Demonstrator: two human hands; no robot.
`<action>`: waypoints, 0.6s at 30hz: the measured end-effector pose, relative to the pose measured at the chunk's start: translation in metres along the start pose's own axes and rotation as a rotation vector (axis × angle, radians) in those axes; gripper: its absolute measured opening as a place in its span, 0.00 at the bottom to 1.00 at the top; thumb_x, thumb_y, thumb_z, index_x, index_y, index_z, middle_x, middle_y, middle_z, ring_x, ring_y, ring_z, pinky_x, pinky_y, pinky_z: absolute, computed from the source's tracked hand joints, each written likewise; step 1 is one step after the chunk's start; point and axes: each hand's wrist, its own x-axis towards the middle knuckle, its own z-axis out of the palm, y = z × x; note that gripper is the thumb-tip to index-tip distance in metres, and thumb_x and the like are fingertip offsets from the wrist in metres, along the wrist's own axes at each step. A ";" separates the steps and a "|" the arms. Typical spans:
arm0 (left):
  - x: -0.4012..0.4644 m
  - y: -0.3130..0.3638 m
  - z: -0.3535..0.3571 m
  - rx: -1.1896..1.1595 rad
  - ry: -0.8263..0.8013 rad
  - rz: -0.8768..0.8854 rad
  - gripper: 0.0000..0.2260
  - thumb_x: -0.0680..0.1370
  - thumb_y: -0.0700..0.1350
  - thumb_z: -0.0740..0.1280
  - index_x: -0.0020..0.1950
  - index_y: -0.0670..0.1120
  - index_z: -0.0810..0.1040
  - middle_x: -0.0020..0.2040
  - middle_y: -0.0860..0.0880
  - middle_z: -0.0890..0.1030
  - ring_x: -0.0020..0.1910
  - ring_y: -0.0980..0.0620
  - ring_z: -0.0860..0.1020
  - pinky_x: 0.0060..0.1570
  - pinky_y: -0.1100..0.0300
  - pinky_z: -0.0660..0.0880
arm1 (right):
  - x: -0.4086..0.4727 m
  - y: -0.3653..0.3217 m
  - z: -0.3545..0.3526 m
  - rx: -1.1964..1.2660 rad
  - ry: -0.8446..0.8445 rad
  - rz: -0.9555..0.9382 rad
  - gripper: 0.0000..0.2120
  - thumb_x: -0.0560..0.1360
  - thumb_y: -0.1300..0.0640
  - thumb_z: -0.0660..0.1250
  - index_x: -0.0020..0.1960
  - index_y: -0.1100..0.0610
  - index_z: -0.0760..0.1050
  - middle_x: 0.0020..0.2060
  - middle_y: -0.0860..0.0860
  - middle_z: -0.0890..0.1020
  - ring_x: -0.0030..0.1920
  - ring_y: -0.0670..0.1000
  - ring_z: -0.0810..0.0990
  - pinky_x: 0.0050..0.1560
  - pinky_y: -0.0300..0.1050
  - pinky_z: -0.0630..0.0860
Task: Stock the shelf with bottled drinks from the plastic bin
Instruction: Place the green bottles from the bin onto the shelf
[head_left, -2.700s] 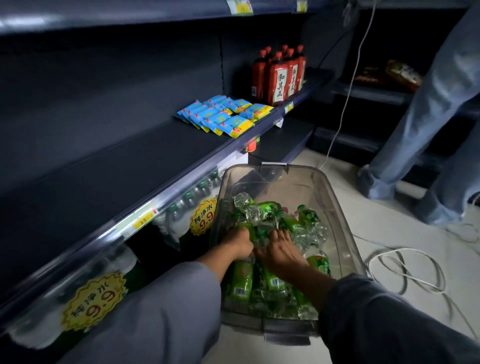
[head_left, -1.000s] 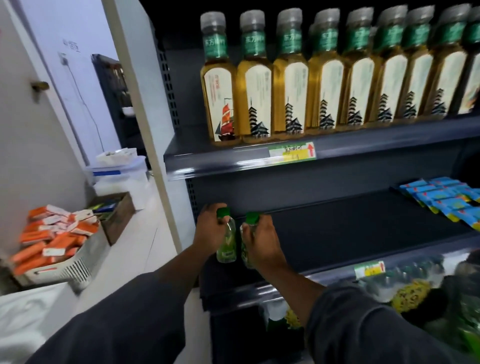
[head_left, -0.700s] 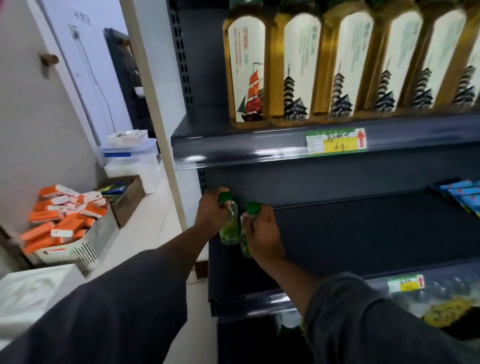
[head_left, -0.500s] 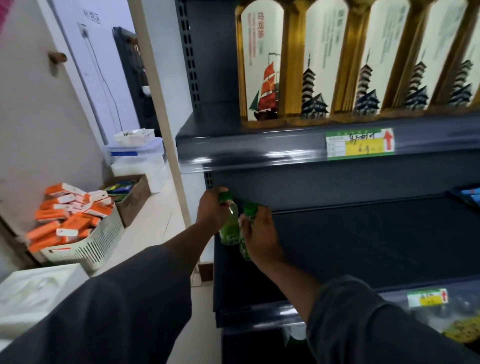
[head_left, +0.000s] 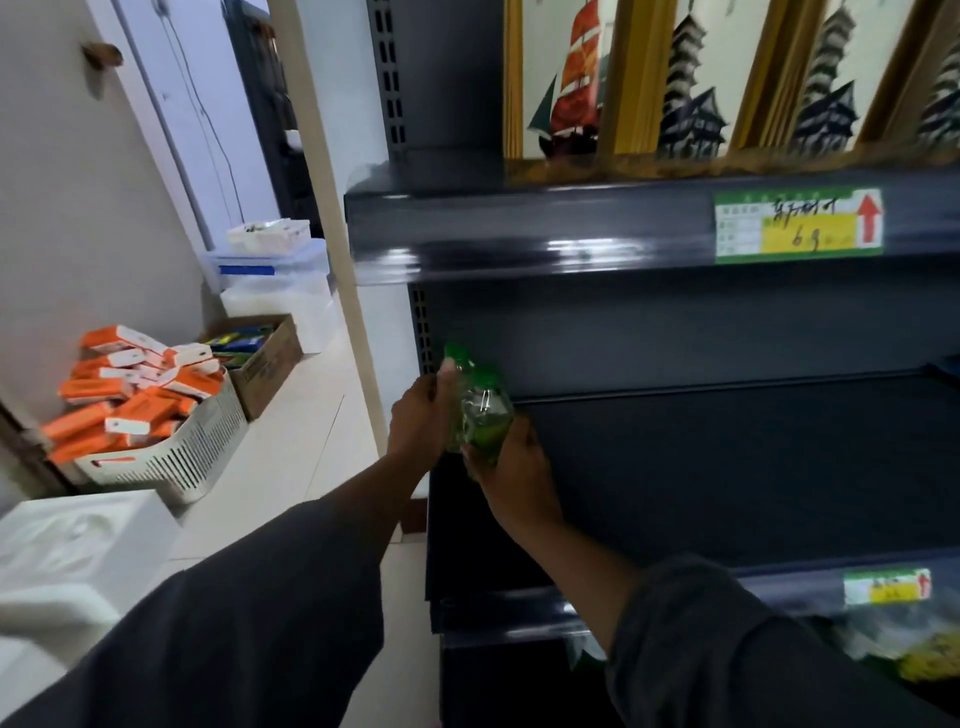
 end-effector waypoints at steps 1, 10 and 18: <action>0.001 -0.005 -0.001 -0.108 -0.030 -0.048 0.26 0.80 0.69 0.51 0.50 0.52 0.79 0.51 0.47 0.83 0.50 0.46 0.82 0.55 0.43 0.80 | 0.000 0.000 0.002 0.004 0.004 -0.005 0.30 0.76 0.40 0.69 0.68 0.58 0.66 0.61 0.57 0.77 0.57 0.59 0.79 0.50 0.49 0.78; 0.009 -0.016 -0.004 -0.348 -0.109 -0.155 0.24 0.84 0.63 0.51 0.47 0.54 0.83 0.51 0.48 0.85 0.56 0.45 0.82 0.64 0.40 0.75 | 0.013 -0.006 0.011 0.015 -0.004 0.014 0.33 0.75 0.41 0.72 0.71 0.57 0.65 0.63 0.56 0.76 0.62 0.59 0.77 0.51 0.44 0.71; 0.022 -0.025 0.013 -0.378 -0.093 -0.089 0.21 0.85 0.60 0.52 0.64 0.51 0.79 0.60 0.48 0.83 0.60 0.48 0.80 0.65 0.44 0.75 | 0.037 -0.008 0.024 -0.003 0.013 0.065 0.34 0.74 0.42 0.73 0.71 0.56 0.64 0.63 0.58 0.77 0.61 0.62 0.77 0.54 0.50 0.74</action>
